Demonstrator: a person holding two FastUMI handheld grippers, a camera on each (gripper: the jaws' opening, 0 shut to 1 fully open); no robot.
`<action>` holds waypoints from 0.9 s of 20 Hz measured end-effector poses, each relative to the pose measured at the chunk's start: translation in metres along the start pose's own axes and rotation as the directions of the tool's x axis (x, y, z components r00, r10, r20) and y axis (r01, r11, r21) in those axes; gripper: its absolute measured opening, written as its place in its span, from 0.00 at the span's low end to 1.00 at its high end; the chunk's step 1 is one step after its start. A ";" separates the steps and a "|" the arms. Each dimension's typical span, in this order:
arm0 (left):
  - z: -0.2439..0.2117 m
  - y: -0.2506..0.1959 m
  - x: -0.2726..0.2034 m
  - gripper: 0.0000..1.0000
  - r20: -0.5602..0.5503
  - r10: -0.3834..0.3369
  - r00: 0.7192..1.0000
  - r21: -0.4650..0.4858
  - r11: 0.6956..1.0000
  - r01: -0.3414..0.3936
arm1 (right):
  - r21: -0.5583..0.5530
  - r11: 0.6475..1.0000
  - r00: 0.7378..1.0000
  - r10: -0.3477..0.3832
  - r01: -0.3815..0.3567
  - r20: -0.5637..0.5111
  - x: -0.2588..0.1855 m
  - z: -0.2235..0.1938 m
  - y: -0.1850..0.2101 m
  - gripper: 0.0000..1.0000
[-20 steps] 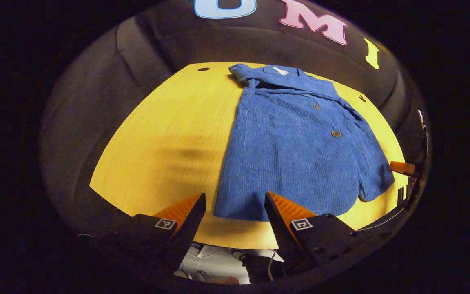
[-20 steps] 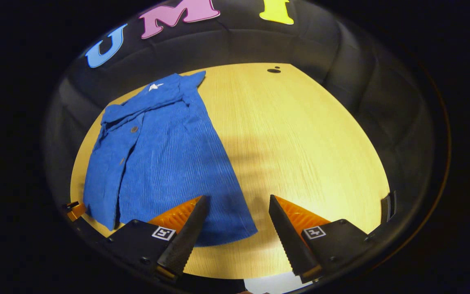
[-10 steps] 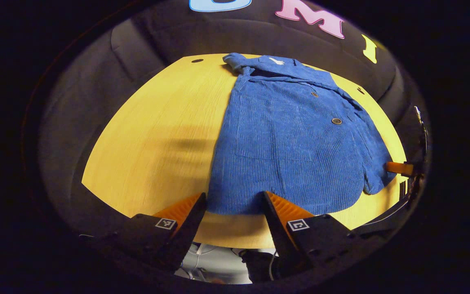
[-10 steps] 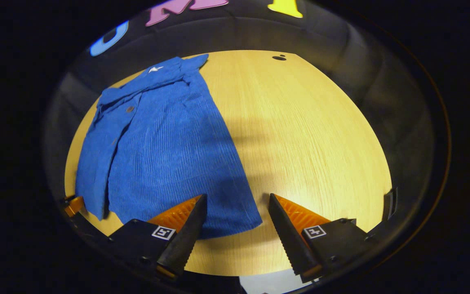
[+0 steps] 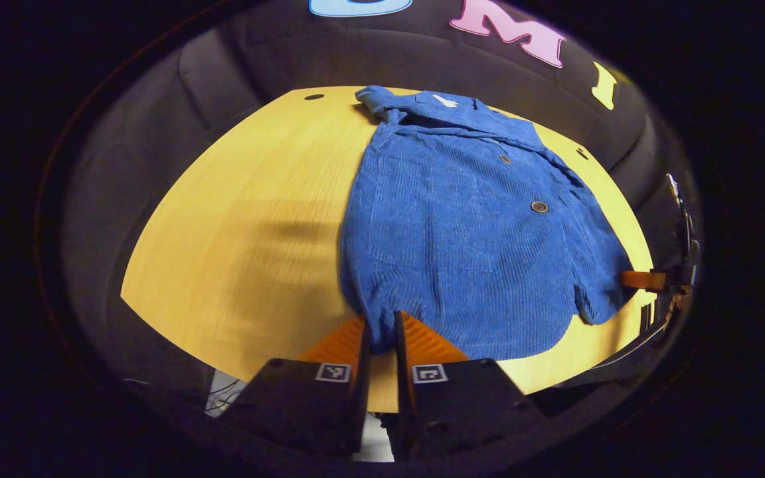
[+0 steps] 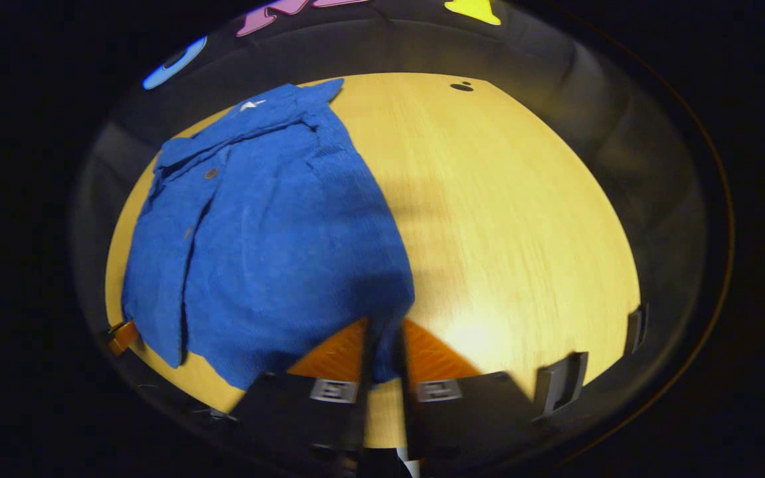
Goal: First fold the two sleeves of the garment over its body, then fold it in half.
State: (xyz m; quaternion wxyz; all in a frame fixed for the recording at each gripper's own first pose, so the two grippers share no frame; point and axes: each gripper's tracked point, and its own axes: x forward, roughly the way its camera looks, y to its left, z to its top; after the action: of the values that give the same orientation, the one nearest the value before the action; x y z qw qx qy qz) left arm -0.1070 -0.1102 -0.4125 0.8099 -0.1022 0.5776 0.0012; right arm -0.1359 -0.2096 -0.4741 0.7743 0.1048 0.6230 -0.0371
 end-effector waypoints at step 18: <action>0.115 -0.018 -0.046 0.00 0.158 -0.164 0.974 0.007 0.986 0.165 | -0.151 0.971 0.941 0.221 -0.187 0.258 -0.070 0.118 0.082 0.01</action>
State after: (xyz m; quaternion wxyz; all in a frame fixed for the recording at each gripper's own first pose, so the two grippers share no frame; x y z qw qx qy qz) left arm -0.0127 -0.1027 -0.3303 0.8502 -0.1517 0.5010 -0.0563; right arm -0.0235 -0.1598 -0.3724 0.8574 0.1142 0.4972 0.0683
